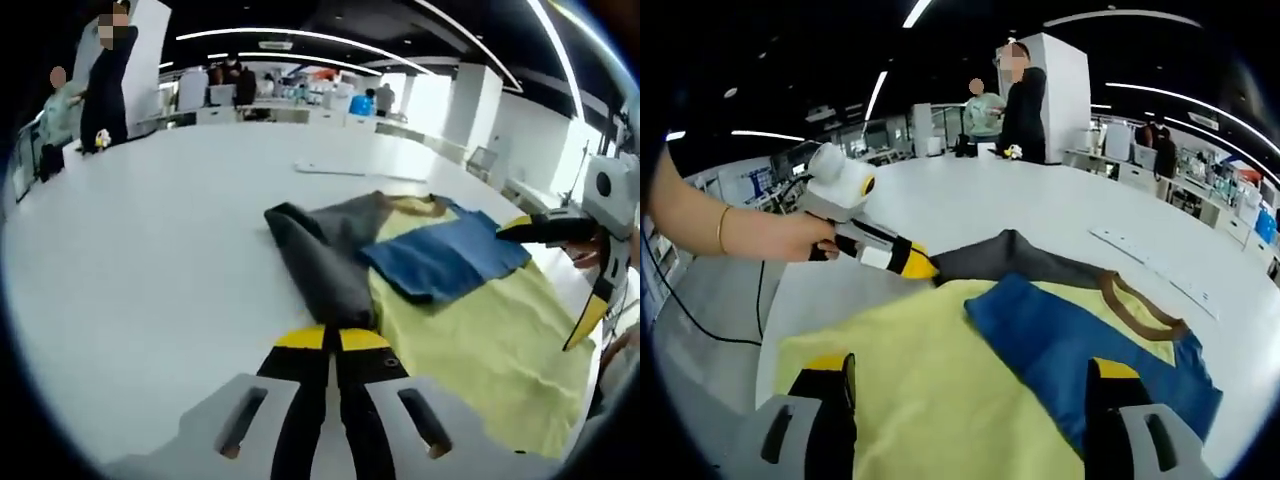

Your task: Fold the garment on the visible template until the final outline fits inside the template.

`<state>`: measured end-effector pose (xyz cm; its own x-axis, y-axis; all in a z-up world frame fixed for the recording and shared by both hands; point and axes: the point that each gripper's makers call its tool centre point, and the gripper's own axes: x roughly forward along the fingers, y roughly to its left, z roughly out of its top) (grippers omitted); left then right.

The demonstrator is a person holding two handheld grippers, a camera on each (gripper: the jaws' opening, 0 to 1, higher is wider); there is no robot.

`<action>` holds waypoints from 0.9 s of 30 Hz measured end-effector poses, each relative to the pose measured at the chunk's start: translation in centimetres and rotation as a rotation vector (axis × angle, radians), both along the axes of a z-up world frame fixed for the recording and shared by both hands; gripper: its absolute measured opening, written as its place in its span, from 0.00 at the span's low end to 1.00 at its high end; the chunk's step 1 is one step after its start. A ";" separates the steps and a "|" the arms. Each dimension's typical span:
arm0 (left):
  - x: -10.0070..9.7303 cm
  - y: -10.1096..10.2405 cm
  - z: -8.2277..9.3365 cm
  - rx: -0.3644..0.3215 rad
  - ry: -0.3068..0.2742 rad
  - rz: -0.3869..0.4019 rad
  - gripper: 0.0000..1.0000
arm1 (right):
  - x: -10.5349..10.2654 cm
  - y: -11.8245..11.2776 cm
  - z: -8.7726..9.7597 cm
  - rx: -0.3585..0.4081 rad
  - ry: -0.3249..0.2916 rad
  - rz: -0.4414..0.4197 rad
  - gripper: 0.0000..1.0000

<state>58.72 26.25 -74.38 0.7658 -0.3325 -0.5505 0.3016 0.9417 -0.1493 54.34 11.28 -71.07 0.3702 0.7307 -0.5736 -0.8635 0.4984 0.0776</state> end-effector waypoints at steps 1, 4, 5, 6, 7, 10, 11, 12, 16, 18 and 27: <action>0.1 -0.1 0.3 0.008 -0.011 0.000 0.00 | 0.0 -0.1 -0.1 0.000 0.002 -0.001 0.94; 0.3 -0.5 0.9 0.015 -0.025 -0.007 0.00 | -0.2 -0.4 -0.2 -0.004 0.007 -0.008 0.93; 0.4 -0.6 1.1 0.019 -0.033 -0.010 0.00 | -0.2 -0.5 -0.3 -0.005 0.008 -0.010 0.93; 0.5 -0.8 1.5 0.023 -0.045 -0.013 0.00 | -0.2 -0.6 -0.3 -0.008 0.009 -0.011 0.93; 0.7 -0.8 1.7 0.024 -0.051 -0.012 0.00 | -0.2 -0.7 -0.3 -0.011 0.007 -0.011 0.93; 1.1 -1.6 2.8 0.021 -0.078 -0.020 0.00 | -0.1 -1.0 -0.3 -0.015 0.003 -0.015 0.92; 1.2 -1.9 3.1 0.022 -0.088 -0.029 0.00 | 0.0 -1.1 -0.3 -0.013 0.005 -0.020 0.92; 1.3 -2.3 3.4 0.023 -0.095 -0.037 0.00 | 0.1 -1.3 -0.3 -0.011 0.005 -0.024 0.92; 1.7 -4.6 4.5 0.019 -0.128 -0.079 0.00 | 0.5 -1.8 0.1 0.035 0.033 -0.067 0.91; 1.9 -5.8 4.7 0.001 -0.133 -0.095 0.00 | 0.8 -2.2 0.3 0.042 0.034 -0.087 0.89; 1.4 -10.1 3.4 -0.002 -0.108 -0.181 0.00 | 2.3 -3.7 0.8 0.044 0.012 -0.148 0.81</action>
<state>60.08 16.17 -71.02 0.7480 -0.4713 -0.4673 0.4803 0.8703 -0.1090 56.69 7.53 -70.26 0.4690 0.6933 -0.5471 -0.7797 0.6160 0.1121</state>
